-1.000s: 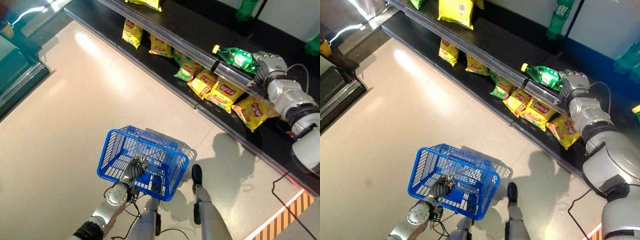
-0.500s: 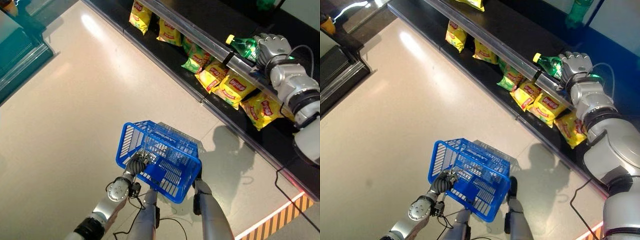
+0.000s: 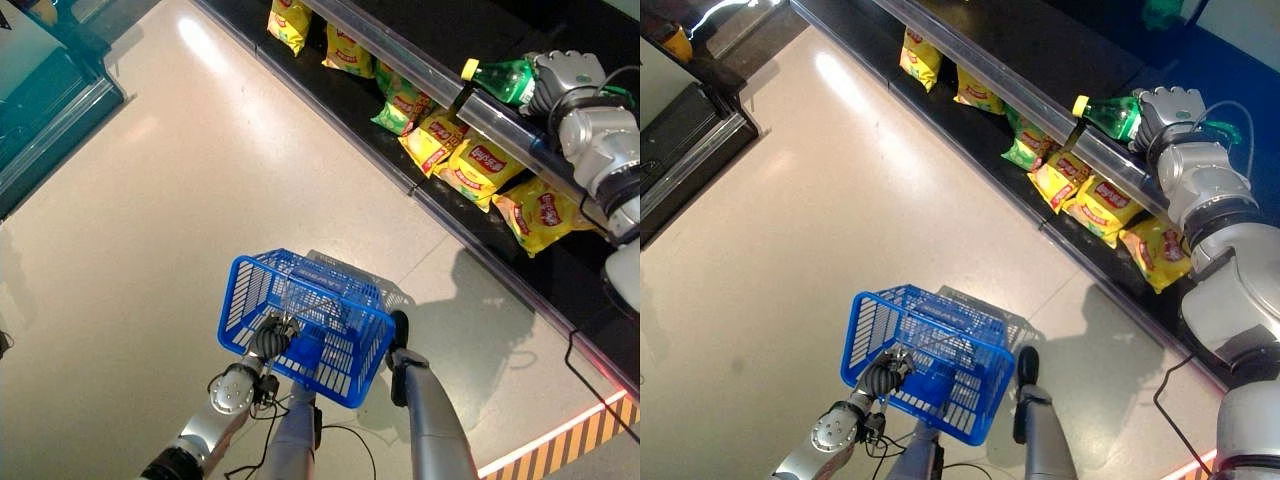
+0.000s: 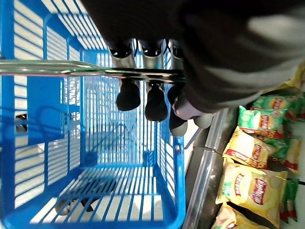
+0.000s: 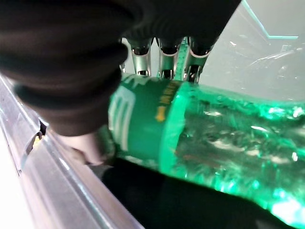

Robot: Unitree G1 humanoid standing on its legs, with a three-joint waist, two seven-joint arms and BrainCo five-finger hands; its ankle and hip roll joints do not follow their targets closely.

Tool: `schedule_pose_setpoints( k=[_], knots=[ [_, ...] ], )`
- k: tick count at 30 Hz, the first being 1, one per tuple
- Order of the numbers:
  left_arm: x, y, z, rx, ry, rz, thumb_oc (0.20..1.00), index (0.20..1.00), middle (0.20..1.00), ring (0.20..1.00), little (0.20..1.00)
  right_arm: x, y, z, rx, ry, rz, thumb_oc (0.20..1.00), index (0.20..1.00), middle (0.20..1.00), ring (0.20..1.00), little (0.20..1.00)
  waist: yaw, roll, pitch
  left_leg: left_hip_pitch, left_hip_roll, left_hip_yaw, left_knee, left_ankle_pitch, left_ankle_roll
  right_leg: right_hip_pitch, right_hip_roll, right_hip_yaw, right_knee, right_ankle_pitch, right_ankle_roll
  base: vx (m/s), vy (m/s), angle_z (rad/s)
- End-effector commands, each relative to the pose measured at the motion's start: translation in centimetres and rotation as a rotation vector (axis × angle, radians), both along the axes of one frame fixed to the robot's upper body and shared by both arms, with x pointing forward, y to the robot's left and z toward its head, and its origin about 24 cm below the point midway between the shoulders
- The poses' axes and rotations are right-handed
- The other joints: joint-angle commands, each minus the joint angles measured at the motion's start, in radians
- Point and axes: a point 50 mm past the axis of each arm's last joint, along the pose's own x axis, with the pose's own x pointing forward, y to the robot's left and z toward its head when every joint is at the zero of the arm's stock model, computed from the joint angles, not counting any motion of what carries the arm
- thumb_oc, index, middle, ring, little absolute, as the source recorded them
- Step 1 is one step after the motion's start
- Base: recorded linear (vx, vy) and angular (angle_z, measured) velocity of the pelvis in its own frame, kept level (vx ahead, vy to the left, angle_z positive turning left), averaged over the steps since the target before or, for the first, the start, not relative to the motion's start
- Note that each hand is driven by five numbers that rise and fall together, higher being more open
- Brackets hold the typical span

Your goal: Pick up the snacks into the basket

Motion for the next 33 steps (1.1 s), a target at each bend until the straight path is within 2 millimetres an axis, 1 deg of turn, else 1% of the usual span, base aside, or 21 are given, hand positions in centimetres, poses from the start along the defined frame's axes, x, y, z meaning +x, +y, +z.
schedule_pose_setpoints(
  k=[1,8,11,15,19,24,26,29,30,33],
  knots=[
    [0.9,-1.1,4.3,-0.07,-0.2,-0.07,0.2,0.2,0.2,0.2,0.2,-1.5,-2.9,0.9,-0.012,0.025,-0.108,0.2,0.2,0.2,0.2,0.2,0.013,0.014,0.051,0.084,0.01,-0.02,0.036,-0.033,-0.008,0.1,-0.009,0.053,-0.112,-0.014,0.151,-0.02,0.008,-0.03],
    [0.9,-1.1,4.4,-0.078,-0.206,-0.064,0.2,0.2,0.2,0.2,0.2,-0.9,-2.3,0.1,0.008,0.036,-0.078,0.2,0.2,0.2,0.2,0.2,0.004,0.014,0.051,0.086,0.008,0.002,0.056,-0.063,-0.001,0.099,-0.013,0.065,-0.118,-0.009,0.154,0.0,0.006,-0.01],
    [0.9,-1.2,4.5,-0.084,-0.208,-0.065,0.2,0.2,0.2,0.2,0.2,-1.0,-2.7,-0.3,0.018,0.046,-0.087,0.2,0.2,0.2,0.2,0.2,0.002,0.015,0.051,0.088,0.007,0.004,0.06,-0.065,0.001,0.104,-0.019,0.063,-0.112,-0.008,0.155,0.0,0.0,0.0],
    [1.0,-1.0,4.5,-0.078,-0.21,-0.059,0.2,0.2,0.2,0.2,0.2,-0.8,-2.7,-0.7,0.04,0.047,-0.074,0.2,0.2,0.2,0.2,0.2,0.002,0.009,0.051,0.094,0.006,0.003,0.064,-0.072,0.005,0.112,-0.019,0.062,-0.113,-0.006,0.155,-0.01,0.001,0.0],
    [0.9,-0.5,4.4,-0.067,-0.206,-0.045,0.2,0.2,0.2,0.2,0.2,-0.7,-1.4,0.0,0.142,-0.024,0.048,0.2,0.2,0.2,0.2,0.2,-0.007,-0.015,0.051,0.116,0.008,0.003,0.076,-0.087,0.006,0.136,-0.018,0.062,-0.107,-0.013,0.155,0.0,0.0,0.0],
    [0.8,0.6,4.4,-0.056,-0.203,-0.025,0.2,0.2,0.2,0.2,0.2,-1.2,0.0,1.8,0.247,-0.123,0.197,0.2,0.2,0.2,0.2,0.2,-0.015,-0.052,0.047,0.144,0.008,0.007,0.091,-0.102,0.009,0.184,-0.018,0.064,-0.134,0.009,0.161,-0.02,0.031,0.0],
    [0.5,1.1,4.2,-0.053,-0.192,-0.014,0.2,0.2,0.2,0.2,0.2,-1.6,0.2,2.4,0.274,-0.163,0.242,0.2,0.2,0.2,0.2,0.2,-0.019,-0.066,0.036,0.16,0.007,0.012,0.102,-0.121,0.014,0.205,-0.02,0.068,-0.14,0.005,0.162,-0.01,0.05,-0.04],
    [0.2,2.0,3.8,-0.04,-0.17,0.009,0.2,0.2,0.2,0.2,0.2,-2.0,0.7,2.8,0.297,-0.196,0.316,0.2,0.2,0.2,0.2,0.2,-0.029,-0.087,0.015,0.174,0.006,0.019,0.119,-0.136,0.022,0.242,-0.022,0.07,-0.171,0.023,0.165,0.0,0.061,-0.03],
    [0.1,2.3,3.7,-0.036,-0.168,0.015,0.2,0.2,0.2,0.2,0.2,-2.2,1.3,3.1,0.289,-0.213,0.353,0.2,0.2,0.2,0.2,0.2,-0.035,-0.094,0.012,0.175,0.007,0.022,0.124,-0.141,0.023,0.245,-0.022,0.072,-0.176,0.026,0.165,-0.02,0.054,0.0],
    [-0.3,3.2,3.3,-0.024,-0.15,0.034,0.2,0.2,0.2,0.2,0.2,-2.9,1.6,3.1,0.272,-0.226,0.409,0.2,0.2,0.2,0.2,0.2,-0.042,-0.109,-0.007,0.184,0.007,0.029,0.13,-0.148,0.025,0.272,-0.021,0.076,-0.2,0.038,0.169,0.0,0.04,-0.05]
  ],
)
